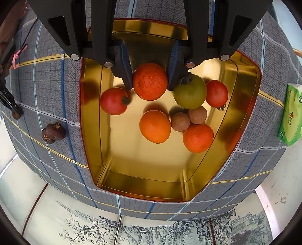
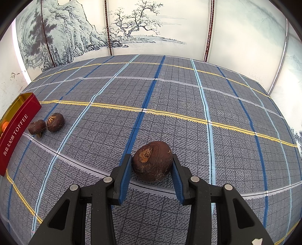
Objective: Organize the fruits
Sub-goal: 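Open the left gripper to release the tangerine in the tin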
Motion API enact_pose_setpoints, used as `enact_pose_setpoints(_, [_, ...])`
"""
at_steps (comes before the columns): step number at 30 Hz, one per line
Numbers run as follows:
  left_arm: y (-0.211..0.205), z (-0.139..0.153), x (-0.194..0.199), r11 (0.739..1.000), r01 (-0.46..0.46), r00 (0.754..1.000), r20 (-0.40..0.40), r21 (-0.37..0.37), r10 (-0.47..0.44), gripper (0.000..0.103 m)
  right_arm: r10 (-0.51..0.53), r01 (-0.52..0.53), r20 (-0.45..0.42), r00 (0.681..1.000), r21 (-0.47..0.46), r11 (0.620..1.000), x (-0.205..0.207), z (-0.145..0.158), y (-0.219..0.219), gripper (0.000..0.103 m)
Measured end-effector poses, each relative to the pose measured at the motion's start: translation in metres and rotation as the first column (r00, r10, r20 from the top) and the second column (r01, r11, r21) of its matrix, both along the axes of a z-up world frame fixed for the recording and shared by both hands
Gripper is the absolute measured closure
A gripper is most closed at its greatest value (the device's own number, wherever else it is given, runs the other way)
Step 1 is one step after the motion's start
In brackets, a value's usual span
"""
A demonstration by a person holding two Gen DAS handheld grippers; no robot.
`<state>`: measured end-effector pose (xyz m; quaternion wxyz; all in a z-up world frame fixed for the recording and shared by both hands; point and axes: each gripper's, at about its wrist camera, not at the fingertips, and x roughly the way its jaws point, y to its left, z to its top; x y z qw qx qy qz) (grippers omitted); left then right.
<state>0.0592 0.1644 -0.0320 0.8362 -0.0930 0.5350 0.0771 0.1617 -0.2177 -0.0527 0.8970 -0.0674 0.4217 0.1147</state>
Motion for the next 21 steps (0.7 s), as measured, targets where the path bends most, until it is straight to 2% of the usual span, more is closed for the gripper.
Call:
enact_pose_setpoints(3, [-0.002, 0.003, -0.002, 1.0, 0.009, 1.0, 0.01, 0.01, -0.009, 0.061, 0.0, 0.0, 0.0, 1.0, 0.0, 1.0, 0.0, 0.0, 0.0, 0.065])
enact_pose_setpoints(6, [-0.002, 0.008, -0.004, 1.0, 0.017, 0.999, 0.028, 0.002, -0.017, 0.049, 0.0, 0.0, 0.0, 1.0, 0.0, 1.0, 0.0, 0.0, 0.0, 0.065])
enact_pose_setpoints(8, [-0.003, 0.012, -0.005, 1.0, 0.016, 0.999, 0.036, 0.011, -0.017, 0.036, 0.0, 0.0, 0.0, 1.0, 0.0, 1.0, 0.0, 0.0, 0.0, 0.065])
enact_pose_setpoints(10, [-0.005, 0.016, -0.007, 0.999, 0.012, 0.999, 0.049, 0.045, -0.014, 0.033, -0.001, 0.001, 0.0, 1.0, 0.0, 1.0, 0.0, 0.0, 0.0, 0.065])
enact_pose_setpoints(21, [-0.007, 0.036, -0.019, 0.996, 0.008, 0.992, 0.123, 0.088, -0.019, 0.028, -0.002, 0.002, 0.0, 1.0, -0.003, 1.0, 0.001, -0.001, 0.0, 0.065])
